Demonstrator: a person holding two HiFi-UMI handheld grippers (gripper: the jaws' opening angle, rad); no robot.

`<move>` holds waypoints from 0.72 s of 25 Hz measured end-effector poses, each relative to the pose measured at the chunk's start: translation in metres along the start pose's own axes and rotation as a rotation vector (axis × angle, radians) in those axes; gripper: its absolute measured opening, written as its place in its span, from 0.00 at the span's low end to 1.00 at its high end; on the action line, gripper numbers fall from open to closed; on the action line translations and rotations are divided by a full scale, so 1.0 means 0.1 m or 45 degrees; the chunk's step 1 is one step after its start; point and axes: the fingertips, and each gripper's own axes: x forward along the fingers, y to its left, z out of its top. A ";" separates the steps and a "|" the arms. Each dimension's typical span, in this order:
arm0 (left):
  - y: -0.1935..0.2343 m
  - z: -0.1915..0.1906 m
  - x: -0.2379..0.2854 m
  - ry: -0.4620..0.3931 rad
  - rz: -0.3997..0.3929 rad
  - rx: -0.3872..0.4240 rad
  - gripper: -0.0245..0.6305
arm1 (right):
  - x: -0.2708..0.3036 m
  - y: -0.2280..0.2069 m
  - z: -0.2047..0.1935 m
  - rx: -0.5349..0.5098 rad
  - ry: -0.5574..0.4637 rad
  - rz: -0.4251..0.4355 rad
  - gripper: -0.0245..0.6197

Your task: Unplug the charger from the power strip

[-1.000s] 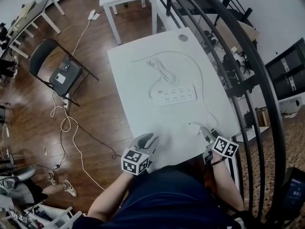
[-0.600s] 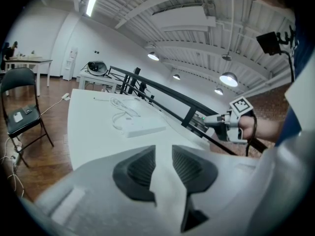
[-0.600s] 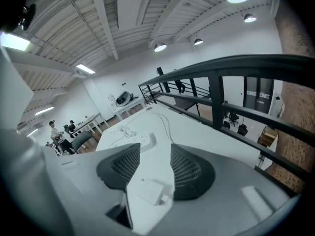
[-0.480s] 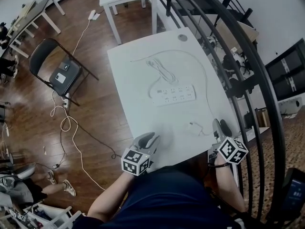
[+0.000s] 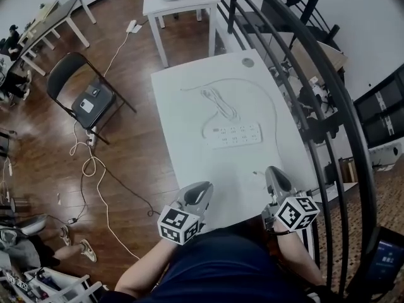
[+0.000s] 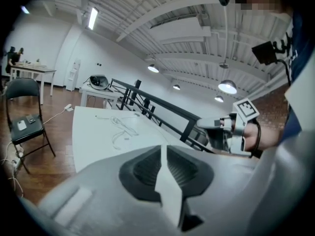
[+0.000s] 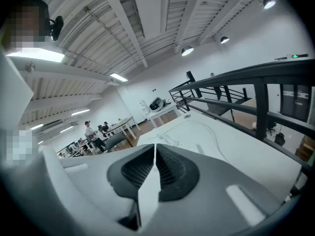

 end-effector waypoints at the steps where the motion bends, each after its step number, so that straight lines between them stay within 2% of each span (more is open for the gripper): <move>1: -0.04 0.09 -0.02 -0.030 -0.008 0.003 0.07 | 0.01 0.11 -0.01 -0.035 -0.002 0.044 0.06; 7: -0.28 0.56 -0.17 -0.170 -0.054 0.075 0.05 | 0.01 0.73 0.01 -0.400 -0.041 0.220 0.05; 14: -0.44 0.75 -0.24 -0.262 -0.041 0.238 0.05 | -0.04 0.97 0.14 -0.479 -0.133 0.299 0.05; 18: -0.58 0.73 -0.45 -0.279 -0.044 0.260 0.05 | -0.23 1.15 0.09 -0.493 -0.153 0.307 0.05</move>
